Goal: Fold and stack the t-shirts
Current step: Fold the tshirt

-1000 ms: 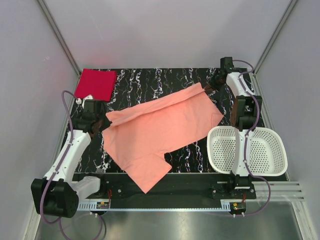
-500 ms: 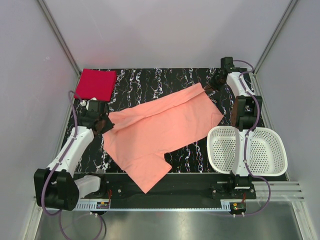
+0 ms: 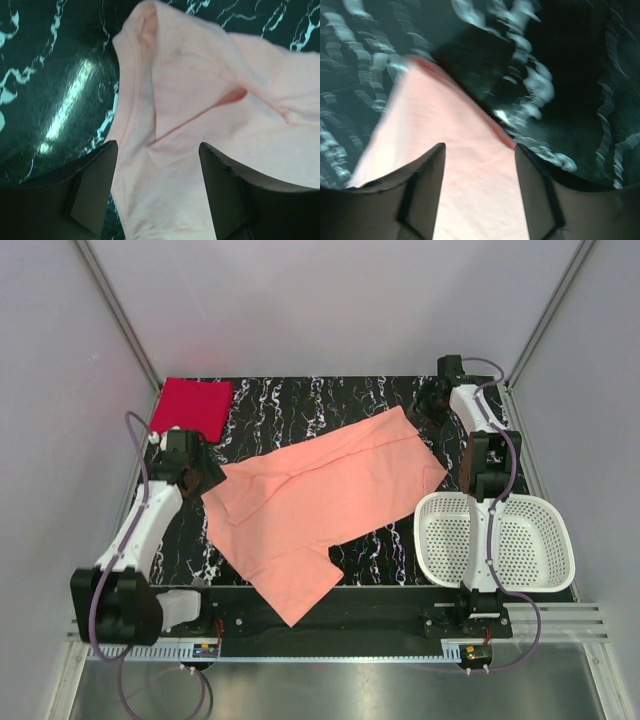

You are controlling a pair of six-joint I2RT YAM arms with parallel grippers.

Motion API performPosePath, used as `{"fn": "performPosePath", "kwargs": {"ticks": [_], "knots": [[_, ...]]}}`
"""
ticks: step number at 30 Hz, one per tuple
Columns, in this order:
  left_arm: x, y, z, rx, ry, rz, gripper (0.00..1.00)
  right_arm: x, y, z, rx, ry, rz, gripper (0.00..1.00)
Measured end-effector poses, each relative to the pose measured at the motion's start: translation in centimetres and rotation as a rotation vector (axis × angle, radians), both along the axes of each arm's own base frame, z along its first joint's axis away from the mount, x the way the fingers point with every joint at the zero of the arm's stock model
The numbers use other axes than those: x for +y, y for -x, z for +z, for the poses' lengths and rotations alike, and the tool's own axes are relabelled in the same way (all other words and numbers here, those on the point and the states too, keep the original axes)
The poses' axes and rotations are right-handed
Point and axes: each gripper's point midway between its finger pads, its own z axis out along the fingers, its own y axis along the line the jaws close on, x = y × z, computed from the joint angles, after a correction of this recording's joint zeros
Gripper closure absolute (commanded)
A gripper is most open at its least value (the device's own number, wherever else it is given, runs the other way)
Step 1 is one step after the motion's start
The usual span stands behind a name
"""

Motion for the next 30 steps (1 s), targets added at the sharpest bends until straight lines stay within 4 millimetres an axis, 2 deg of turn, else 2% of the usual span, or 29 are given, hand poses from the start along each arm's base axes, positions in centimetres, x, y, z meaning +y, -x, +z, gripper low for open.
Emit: {"fn": "performPosePath", "kwargs": {"ticks": [4,6,8,11,15,22,30], "knots": [[0.9,-4.6,-0.9,0.029,-0.002,-0.026,0.25,3.1,-5.0,3.7,-0.182,-0.050,0.101,0.31],[1.3,-6.3,-1.8,0.044,0.003,-0.038,0.30,4.3,-6.4,4.8,-0.246,-0.071,0.134,0.32],[2.1,-7.4,-2.7,0.059,0.017,-0.032,0.30,5.4,-7.0,5.1,-0.275,-0.093,0.163,0.31],[3.9,-8.0,-3.9,0.078,0.046,-0.001,0.30,6.4,-7.2,4.5,-0.289,-0.118,0.187,0.31],[5.4,-8.5,-5.1,0.089,0.091,0.026,0.28,6.6,-7.4,3.3,-0.281,-0.133,0.196,0.31],[4.0,-9.2,-7.0,0.107,0.167,-0.019,0.29,6.6,-7.2,1.0,-0.242,-0.132,0.191,0.35],[3.8,-9.6,-8.8,0.149,0.191,-0.009,0.42,6.6,-7.1,-0.7,-0.206,-0.144,0.159,0.47]]}}
